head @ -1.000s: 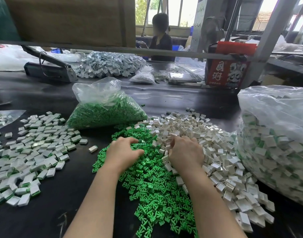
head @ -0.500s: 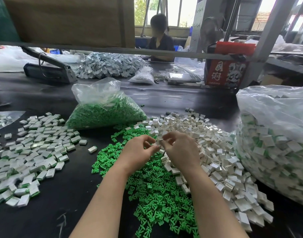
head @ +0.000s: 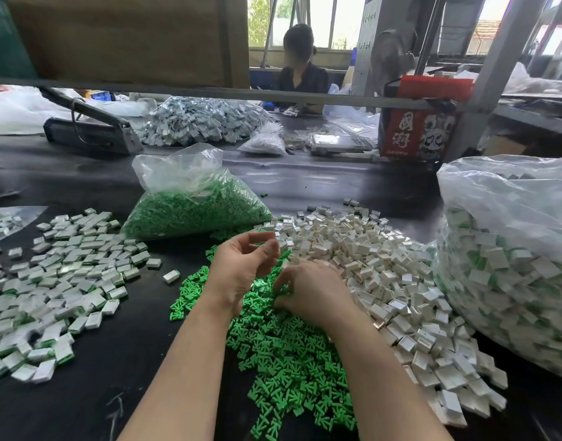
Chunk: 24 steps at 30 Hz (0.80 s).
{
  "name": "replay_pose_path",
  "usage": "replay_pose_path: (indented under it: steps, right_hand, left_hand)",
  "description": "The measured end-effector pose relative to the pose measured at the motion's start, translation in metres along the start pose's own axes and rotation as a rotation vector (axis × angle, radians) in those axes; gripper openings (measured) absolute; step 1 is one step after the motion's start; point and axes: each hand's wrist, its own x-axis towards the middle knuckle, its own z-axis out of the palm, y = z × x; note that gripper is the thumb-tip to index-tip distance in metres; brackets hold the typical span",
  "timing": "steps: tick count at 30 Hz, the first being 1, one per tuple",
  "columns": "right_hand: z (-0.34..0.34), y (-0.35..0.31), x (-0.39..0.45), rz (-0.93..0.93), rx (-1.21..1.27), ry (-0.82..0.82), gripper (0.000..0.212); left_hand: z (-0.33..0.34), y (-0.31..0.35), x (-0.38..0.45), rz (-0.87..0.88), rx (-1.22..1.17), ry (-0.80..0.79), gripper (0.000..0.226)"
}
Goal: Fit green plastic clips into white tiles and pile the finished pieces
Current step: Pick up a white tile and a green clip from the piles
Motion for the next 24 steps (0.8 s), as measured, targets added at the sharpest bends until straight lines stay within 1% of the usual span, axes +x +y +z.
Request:
replay_pose_path:
  steps: [2,4,6,7,9,11,13,15,16,18,20,24]
  right_hand:
    - [0.003,-0.001,0.001,-0.007,-0.014,0.067,0.018]
    - [0.005,0.0,0.001,-0.014,-0.018,0.089,0.012]
    - [0.005,0.002,0.002,-0.008,0.037,0.099,0.008]
    - [0.004,0.003,0.002,0.004,0.11,0.111,0.006]
    - [0.0,0.004,0.001,0.048,0.338,0.182,0.004]
    - [-0.006,0.005,0.001,0.096,0.605,0.298,0.005]
    - [-0.014,0.005,-0.002,0.114,0.913,0.376,0.005]
    - [-0.02,0.004,-0.004,0.117,1.201,0.393,0.006]
    - [-0.023,0.003,-0.005,0.129,1.302,0.39,0.006]
    - [-0.026,0.003,-0.006,0.167,1.429,0.38,0.006]
    - [-0.028,0.003,-0.006,0.178,1.515,0.365,0.007]
    - [-0.029,0.003,-0.008,0.133,1.556,0.333,0.014]
  left_hand:
    - [0.001,0.003,-0.001,-0.048,-0.106,-0.032,0.033]
    - [0.001,0.004,-0.001,-0.092,-0.198,-0.048,0.037]
    - [0.0,0.005,-0.001,-0.117,-0.261,-0.074,0.038]
    - [-0.002,0.005,-0.001,-0.125,-0.288,-0.09,0.037]
    - [-0.004,0.005,0.0,-0.139,-0.335,-0.106,0.034]
    - [-0.006,0.004,0.002,-0.153,-0.382,-0.109,0.028]
    - [-0.005,0.004,0.002,-0.159,-0.434,-0.125,0.024]
    - [-0.003,0.005,0.001,-0.156,-0.464,-0.148,0.024]
    - [-0.002,0.005,0.001,-0.154,-0.469,-0.16,0.026]
    - [-0.001,0.006,0.0,-0.152,-0.469,-0.18,0.027]
    - [0.0,0.006,0.0,-0.15,-0.463,-0.189,0.023]
    - [0.001,0.006,0.0,-0.14,-0.432,-0.189,0.018]
